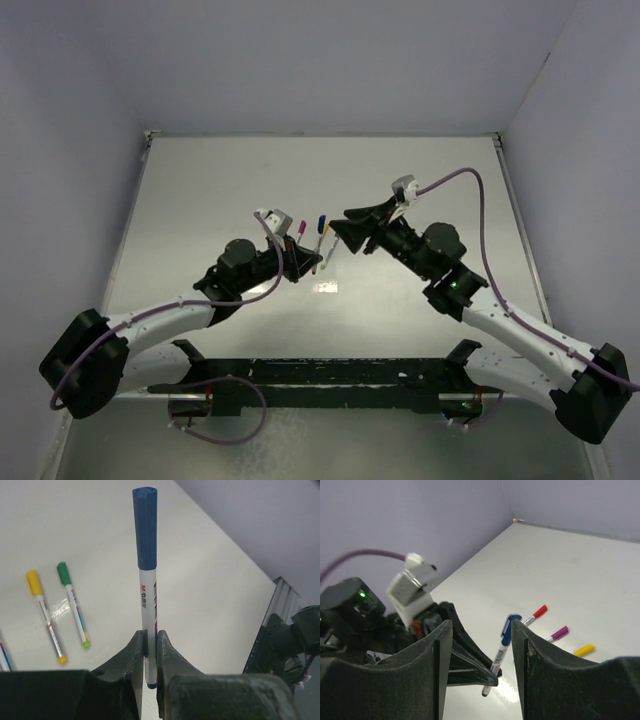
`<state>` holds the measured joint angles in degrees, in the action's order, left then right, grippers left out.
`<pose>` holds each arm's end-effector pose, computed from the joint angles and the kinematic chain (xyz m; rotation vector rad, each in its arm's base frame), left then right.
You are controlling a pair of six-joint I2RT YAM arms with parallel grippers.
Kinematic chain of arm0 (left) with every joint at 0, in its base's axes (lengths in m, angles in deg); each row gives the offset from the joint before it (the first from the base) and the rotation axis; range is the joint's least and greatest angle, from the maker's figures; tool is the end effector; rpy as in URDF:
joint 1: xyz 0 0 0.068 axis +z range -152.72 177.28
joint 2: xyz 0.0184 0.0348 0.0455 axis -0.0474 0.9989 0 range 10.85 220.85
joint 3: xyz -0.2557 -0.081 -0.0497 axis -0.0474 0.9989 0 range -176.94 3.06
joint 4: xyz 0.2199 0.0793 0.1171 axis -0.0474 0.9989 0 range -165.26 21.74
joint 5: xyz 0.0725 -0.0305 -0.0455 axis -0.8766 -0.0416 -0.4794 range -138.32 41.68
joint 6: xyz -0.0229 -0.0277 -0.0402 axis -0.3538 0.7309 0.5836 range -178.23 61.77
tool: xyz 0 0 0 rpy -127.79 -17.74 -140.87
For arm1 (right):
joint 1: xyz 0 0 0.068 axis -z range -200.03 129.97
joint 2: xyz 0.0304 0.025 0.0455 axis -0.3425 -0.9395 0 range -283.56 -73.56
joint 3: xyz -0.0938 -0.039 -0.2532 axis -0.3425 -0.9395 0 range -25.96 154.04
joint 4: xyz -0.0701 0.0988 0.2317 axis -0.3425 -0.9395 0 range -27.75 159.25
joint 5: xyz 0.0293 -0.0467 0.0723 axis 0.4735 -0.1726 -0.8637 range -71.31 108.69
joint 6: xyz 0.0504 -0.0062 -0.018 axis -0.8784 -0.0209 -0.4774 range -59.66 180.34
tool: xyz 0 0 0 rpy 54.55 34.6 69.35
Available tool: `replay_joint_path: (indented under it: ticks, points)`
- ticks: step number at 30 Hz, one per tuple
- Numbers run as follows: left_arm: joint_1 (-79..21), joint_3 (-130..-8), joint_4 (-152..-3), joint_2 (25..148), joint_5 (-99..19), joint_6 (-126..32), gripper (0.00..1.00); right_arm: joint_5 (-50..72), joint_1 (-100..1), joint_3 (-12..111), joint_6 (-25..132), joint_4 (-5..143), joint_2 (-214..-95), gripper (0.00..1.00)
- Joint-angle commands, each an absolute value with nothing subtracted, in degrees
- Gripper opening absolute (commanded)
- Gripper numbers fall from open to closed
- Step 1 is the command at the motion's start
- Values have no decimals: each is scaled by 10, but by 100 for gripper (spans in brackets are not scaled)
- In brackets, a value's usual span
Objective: Insert the pens into the pen caps
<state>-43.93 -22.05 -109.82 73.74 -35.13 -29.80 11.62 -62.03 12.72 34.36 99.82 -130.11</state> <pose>0.1741 -0.1633 0.2396 0.3819 1.7044 -1.1020 0.1699 0.1591 0.3398 -0.3089 1.4013 1.0733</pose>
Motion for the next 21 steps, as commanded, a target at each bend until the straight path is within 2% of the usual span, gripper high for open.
replay_joint_path:
  ticks: [1, 6, 17, 21]
  points:
    - [-437, -264, -1056, 798, -371, -322, 0, 178, -620, 153, 381, 928, -1260, 52]
    - [-439, -331, -1032, 887, -362, -336, 0, 295, -619, 134, 352, 860, -1229, 53]
    - [-480, -489, -954, 1073, -390, -375, 5, 369, -620, 85, 321, 814, -1189, 54]
    - [-499, -534, -909, 1121, -435, -378, 6, 458, -619, 80, 285, 764, -1182, 55]
